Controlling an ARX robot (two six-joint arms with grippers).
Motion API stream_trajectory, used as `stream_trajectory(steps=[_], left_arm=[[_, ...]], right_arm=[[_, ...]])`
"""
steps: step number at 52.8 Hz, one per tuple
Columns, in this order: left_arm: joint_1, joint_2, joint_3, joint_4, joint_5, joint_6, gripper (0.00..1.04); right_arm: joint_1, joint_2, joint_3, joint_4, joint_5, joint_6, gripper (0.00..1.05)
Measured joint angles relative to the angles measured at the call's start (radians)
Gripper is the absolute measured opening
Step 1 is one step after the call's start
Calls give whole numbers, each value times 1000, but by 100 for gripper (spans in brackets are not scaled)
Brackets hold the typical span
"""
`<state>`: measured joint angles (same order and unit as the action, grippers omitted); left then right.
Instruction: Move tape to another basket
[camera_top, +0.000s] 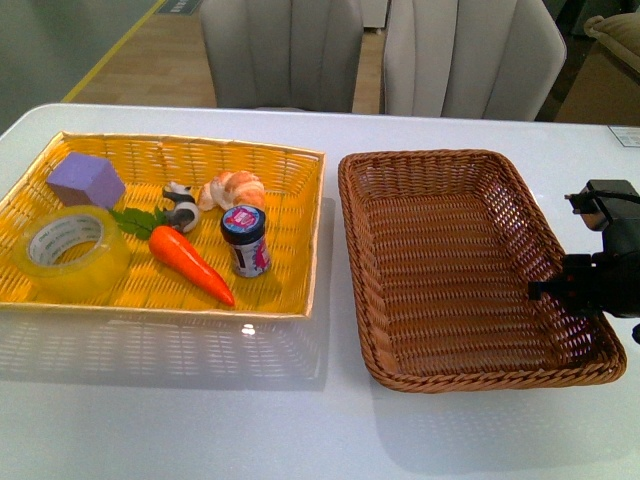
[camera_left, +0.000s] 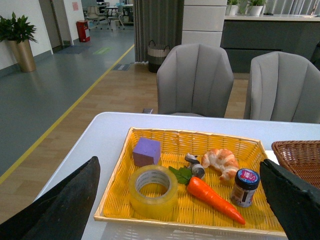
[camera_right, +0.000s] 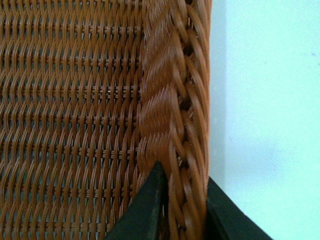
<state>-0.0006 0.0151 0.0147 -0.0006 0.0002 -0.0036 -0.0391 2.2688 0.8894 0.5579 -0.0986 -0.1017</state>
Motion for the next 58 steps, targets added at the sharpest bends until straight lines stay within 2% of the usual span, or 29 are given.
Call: stream_trajectory(steps=[11, 16, 24, 26, 30, 35, 40, 54, 58], left_arm=[[0, 0, 0, 0, 0, 0, 96], [0, 0, 0, 0, 0, 0, 96], [0, 0, 0, 0, 0, 0, 96], [0, 0, 0, 0, 0, 0, 96], [0, 0, 0, 0, 0, 0, 96], [0, 0, 0, 0, 0, 0, 96], [0, 0, 0, 0, 0, 0, 96], [0, 0, 0, 0, 0, 0, 96], [0, 0, 0, 0, 0, 0, 96]], right_arm=[[-10, -27, -33, 7, -23, 21, 49], [-34, -69, -48, 22, -64, 68, 63], [-101, -267, -93, 71, -154, 169, 94], [-106, -321, -108, 86, -179, 195, 97], [-103, -397, -136, 119, -200, 214, 95], [-67, -485, -259, 431, -30, 160, 80], [-44, -580, -370, 593, 11, 133, 66], [-19, -776, -584, 614, 43, 111, 22], [13, -833, -627, 602, 93, 109, 10]])
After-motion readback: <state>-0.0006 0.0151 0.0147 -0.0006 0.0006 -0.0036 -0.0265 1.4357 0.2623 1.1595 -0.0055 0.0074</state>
